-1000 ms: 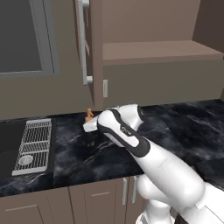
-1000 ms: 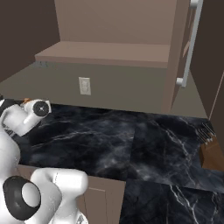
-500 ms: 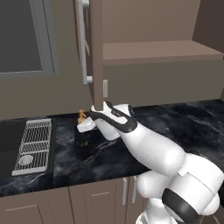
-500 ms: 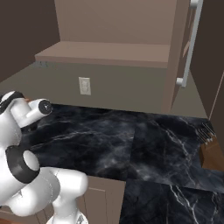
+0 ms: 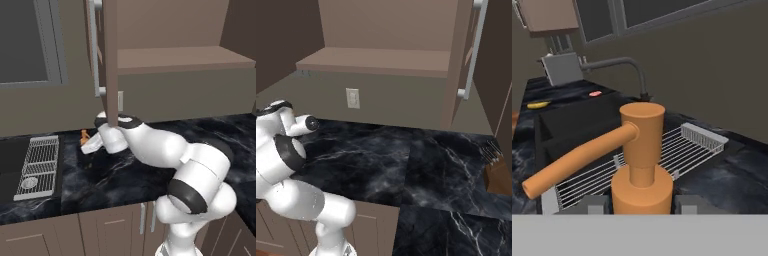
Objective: Open the cabinet. Pick the soap dispenser and place it next to the sink. Then close the cabinet.
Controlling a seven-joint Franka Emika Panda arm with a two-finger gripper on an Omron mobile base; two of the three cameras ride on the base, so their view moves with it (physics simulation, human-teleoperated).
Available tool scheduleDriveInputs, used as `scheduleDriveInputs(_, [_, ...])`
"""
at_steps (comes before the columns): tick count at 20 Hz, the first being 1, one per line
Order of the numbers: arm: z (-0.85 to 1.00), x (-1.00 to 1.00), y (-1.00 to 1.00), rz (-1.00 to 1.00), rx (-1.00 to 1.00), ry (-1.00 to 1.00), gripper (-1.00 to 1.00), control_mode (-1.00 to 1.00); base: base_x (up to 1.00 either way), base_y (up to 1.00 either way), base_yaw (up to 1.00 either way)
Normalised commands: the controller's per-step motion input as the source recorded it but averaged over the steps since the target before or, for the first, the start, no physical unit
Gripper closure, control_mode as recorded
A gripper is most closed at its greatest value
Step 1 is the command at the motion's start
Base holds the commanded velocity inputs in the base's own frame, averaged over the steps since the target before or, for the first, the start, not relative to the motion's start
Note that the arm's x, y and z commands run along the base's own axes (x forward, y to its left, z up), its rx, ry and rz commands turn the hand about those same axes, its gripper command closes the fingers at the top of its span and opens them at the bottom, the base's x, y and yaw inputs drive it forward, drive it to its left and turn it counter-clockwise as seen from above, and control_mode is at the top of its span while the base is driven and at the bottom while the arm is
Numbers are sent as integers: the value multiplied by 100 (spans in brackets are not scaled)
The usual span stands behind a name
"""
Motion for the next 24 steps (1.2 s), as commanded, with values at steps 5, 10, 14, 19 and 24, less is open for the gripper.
scheduleDriveInputs(5, [-37, 44, 32, 6, 0, 0, 100, -100, 0, 0, 0])
scheduleDriveInputs(10, [-35, 27, 30, 4, 0, 0, 100, -100, 0, 0, 0])
scheduleDriveInputs(14, [-8, 17, 25, 3, 0, 0, 100, -100, 0, 0, 0])
scheduleDriveInputs(19, [-4, 20, 20, 1, 0, 0, 100, -100, 0, 0, 0])
scheduleDriveInputs(24, [-12, 26, 2, 0, 0, -1, 100, -100, 0, 0, 0])
